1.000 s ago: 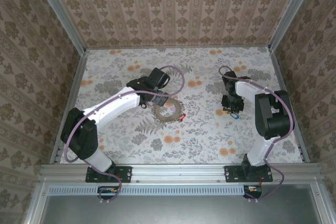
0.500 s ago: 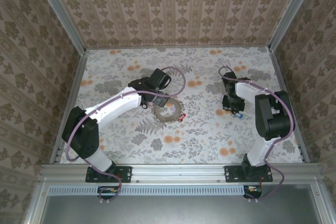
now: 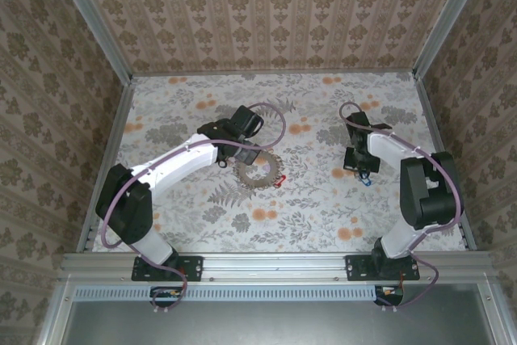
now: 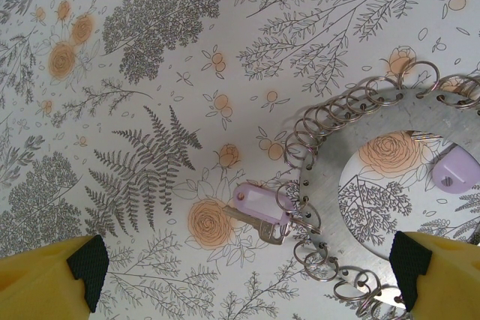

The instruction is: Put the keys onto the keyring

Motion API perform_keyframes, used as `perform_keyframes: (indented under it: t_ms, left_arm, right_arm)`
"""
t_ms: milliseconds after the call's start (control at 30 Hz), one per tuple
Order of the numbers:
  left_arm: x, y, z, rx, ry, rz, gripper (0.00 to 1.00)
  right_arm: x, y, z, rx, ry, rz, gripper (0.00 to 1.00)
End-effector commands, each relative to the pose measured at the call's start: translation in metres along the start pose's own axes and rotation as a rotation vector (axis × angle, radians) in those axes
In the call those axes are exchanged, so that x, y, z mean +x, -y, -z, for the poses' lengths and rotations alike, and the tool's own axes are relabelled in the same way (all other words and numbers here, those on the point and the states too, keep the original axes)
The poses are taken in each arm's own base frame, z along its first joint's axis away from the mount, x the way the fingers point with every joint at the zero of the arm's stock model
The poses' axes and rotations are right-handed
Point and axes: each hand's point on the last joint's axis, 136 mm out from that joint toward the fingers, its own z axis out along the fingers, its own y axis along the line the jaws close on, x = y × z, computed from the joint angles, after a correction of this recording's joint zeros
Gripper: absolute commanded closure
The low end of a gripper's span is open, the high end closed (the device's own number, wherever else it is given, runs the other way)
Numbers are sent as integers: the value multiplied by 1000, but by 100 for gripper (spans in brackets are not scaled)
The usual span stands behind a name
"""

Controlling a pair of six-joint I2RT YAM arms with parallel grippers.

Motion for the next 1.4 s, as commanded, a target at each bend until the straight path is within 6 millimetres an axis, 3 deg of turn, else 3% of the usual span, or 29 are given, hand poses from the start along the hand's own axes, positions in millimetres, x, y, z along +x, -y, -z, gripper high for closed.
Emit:
perform_keyframes:
  t_ms: [0,233,733,933,1367]
  left_arm:
    - [1,1,0,-2,-19,-8,0]
    - [1,2,0,-2,-20,-8,0]
    - [2,4,-2,1,-26,-11,0]
    - [3,4,-3,0,-31,-14,0]
    - [3,4,-2,-2,-31,-16,0]
  right_arm:
    - [1,5,2,11,15,9,95]
    - [3,9,-3,38,-15,-3,78]
    - [2,-2,-9,-1,-40,-27,69]
    - [3,0,-16,21,-51,-17,72]
    - [1,7,-8,37,-15,11,95]
